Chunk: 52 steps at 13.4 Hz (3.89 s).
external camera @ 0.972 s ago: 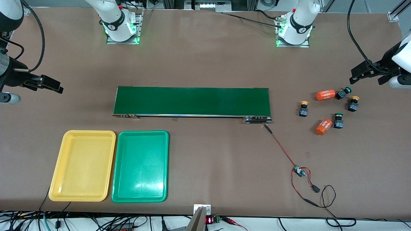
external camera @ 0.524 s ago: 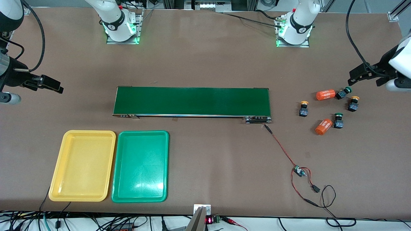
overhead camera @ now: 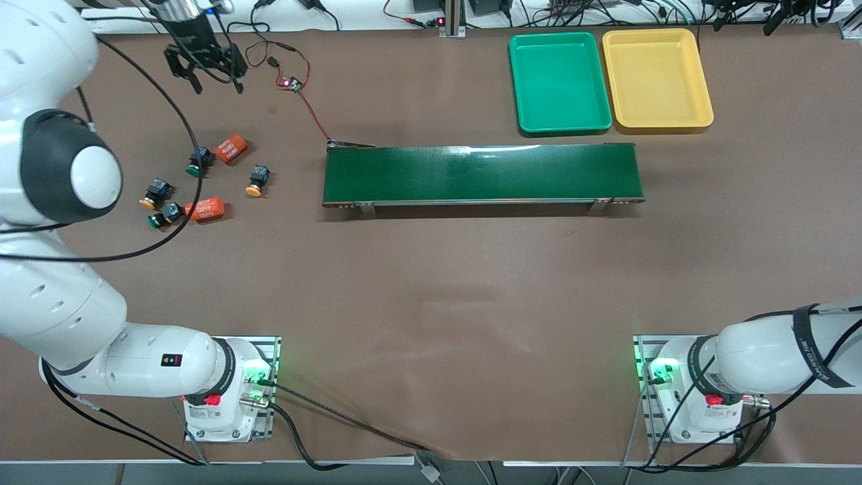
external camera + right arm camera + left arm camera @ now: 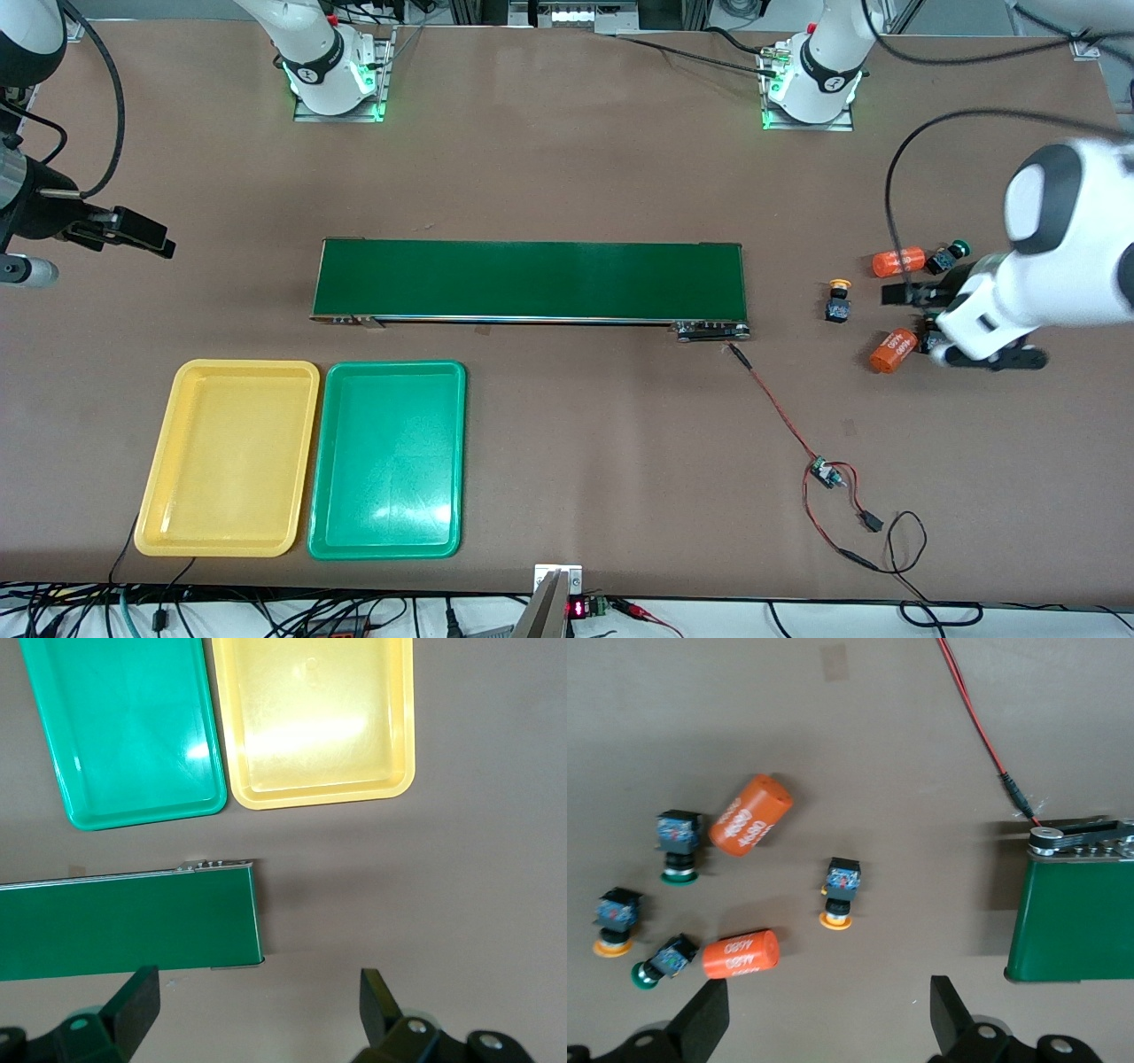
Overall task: Sort buttons by color to trays
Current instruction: 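Lower the left gripper onto an orange-capped black button and grasp it, then lift the orange-capped button with the left gripper toward the belt, then set the button on the green belt and open the left gripper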
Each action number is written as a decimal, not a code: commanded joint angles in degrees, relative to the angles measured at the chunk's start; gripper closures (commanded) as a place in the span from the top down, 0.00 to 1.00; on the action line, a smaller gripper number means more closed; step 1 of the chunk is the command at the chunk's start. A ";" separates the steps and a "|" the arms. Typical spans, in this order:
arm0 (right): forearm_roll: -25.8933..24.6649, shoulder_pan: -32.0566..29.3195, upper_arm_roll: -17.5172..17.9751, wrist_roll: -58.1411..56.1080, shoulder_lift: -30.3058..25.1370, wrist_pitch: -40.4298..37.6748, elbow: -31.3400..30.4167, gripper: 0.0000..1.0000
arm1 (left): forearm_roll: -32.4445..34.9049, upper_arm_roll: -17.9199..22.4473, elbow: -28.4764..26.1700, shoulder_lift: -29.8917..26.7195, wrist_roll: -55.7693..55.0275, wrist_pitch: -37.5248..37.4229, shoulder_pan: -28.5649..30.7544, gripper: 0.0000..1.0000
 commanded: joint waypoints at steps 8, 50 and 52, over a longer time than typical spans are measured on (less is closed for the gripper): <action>-0.38 -0.20 0.36 -0.25 -0.64 0.13 -0.33 1.00 | 0.23 -0.15 -8.56 4.20 2.55 13.62 -0.86 1.00; 1.99 3.85 0.80 -0.07 2.17 4.88 -0.33 1.00 | -6.90 -12.28 -26.35 -6.53 -6.31 33.09 -8.50 0.01; 1.99 3.58 0.71 -0.07 2.17 4.88 -0.33 1.00 | -6.90 -12.37 -26.35 -4.96 -7.02 33.35 -9.65 0.01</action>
